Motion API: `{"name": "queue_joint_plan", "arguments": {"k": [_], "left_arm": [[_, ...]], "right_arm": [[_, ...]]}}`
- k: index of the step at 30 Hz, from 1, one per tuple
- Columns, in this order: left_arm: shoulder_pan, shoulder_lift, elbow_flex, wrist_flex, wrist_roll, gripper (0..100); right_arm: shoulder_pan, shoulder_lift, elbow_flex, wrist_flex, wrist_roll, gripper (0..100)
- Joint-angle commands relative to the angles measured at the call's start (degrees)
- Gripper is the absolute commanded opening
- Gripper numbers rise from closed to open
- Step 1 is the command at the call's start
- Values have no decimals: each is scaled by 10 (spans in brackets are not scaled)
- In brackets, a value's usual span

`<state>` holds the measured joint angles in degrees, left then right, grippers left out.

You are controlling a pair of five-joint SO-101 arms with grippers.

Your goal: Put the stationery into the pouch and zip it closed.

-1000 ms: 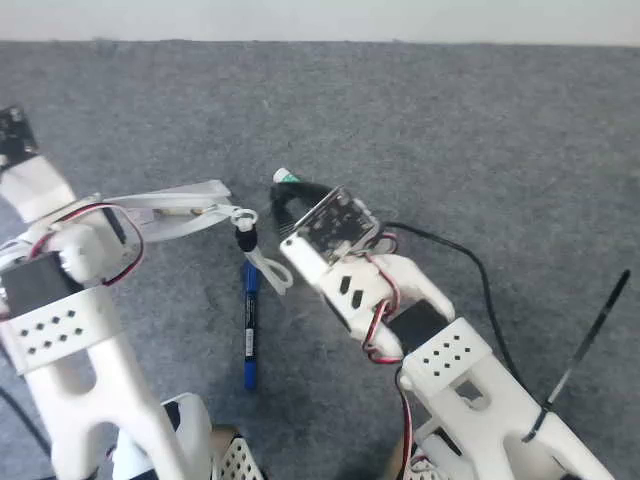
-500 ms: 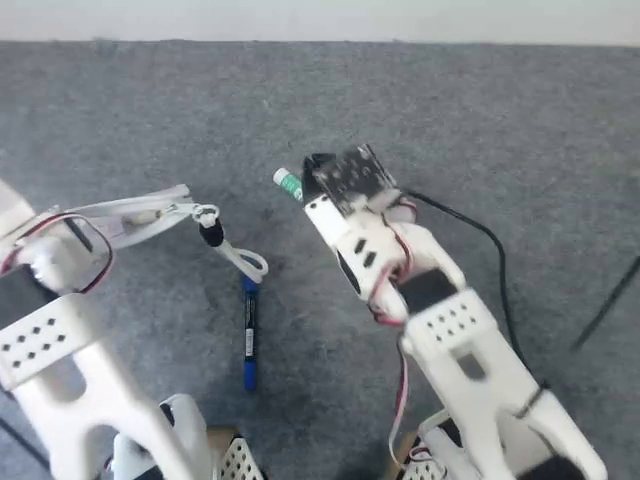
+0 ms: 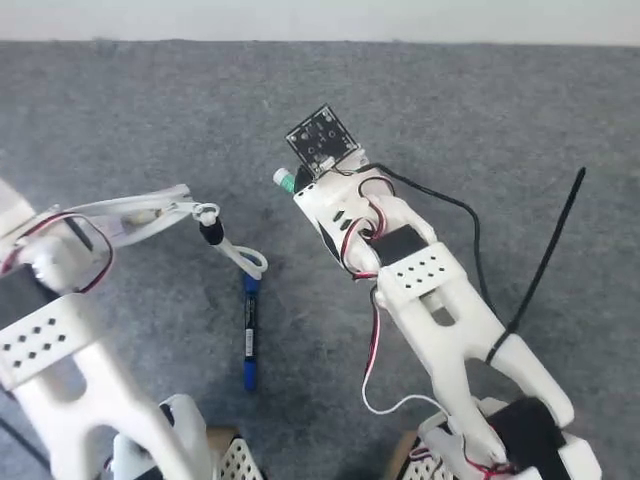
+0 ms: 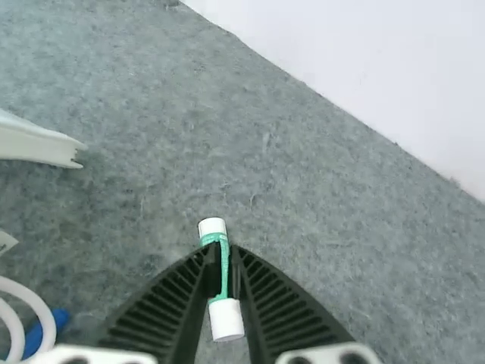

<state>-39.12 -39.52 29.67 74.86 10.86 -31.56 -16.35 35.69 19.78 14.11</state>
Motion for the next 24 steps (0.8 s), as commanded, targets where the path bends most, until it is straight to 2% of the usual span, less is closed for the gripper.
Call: {"name": "queue_joint_plan", "arguments": {"k": [1,3,5,24], "left_arm": [[-4,-1,-7,-18,11,10],[-4,-1,-7,-18,11,10],[-4,-1,-7,-18,11,10],[-2,-1,-7,-18,11,10]], "right_arm": [[7,1,-33,3,13,137],[7,8,-33,3,13,195],[7,15,-33,3,13,214],[2,179,-133,3,13,216]]}}
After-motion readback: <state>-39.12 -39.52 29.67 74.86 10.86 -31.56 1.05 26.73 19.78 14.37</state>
